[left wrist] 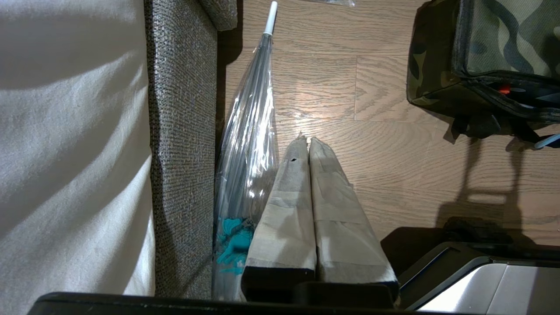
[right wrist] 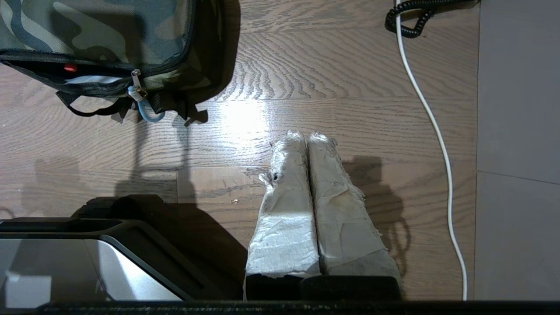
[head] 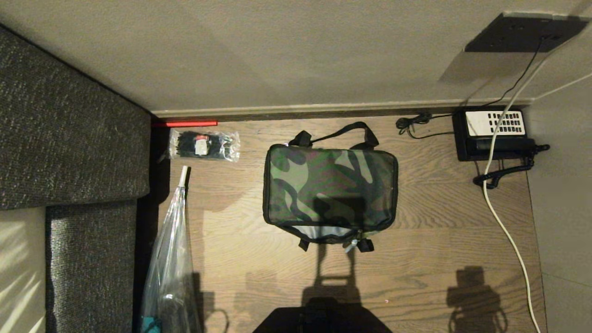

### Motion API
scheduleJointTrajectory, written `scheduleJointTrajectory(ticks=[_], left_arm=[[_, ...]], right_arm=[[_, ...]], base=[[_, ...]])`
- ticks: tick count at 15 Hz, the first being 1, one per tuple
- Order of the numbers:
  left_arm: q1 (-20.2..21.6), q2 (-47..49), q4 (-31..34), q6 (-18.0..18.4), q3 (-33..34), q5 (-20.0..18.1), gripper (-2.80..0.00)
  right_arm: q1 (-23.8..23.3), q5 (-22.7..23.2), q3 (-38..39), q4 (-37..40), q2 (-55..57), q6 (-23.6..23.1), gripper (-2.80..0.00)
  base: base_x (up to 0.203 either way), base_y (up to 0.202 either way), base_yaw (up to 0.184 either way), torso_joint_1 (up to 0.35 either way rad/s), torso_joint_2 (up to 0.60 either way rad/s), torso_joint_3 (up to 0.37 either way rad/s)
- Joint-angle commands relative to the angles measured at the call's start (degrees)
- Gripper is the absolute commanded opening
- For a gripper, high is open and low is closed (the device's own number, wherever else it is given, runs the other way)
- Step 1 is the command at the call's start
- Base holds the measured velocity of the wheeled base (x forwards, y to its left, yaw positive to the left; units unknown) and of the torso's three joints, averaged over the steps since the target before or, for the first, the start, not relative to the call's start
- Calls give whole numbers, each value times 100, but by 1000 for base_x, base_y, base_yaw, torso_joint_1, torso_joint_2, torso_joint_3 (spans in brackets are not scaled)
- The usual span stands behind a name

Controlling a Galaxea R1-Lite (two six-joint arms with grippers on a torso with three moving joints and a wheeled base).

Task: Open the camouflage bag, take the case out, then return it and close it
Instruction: Open the top of the storage box

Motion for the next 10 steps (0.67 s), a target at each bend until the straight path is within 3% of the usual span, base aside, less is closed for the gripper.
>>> scheduleJointTrajectory(ticks=[1,10], left_arm=[[2,-11,0,0,18,0,-280],[2,-11,0,0,18,0,-280]], right_arm=[[3,4,1,-7,-22,-2,-280],[1,8,2,3,-22,-8,-280]], base=[[0,0,0,0,0,0],[0,0,0,0,0,0]])
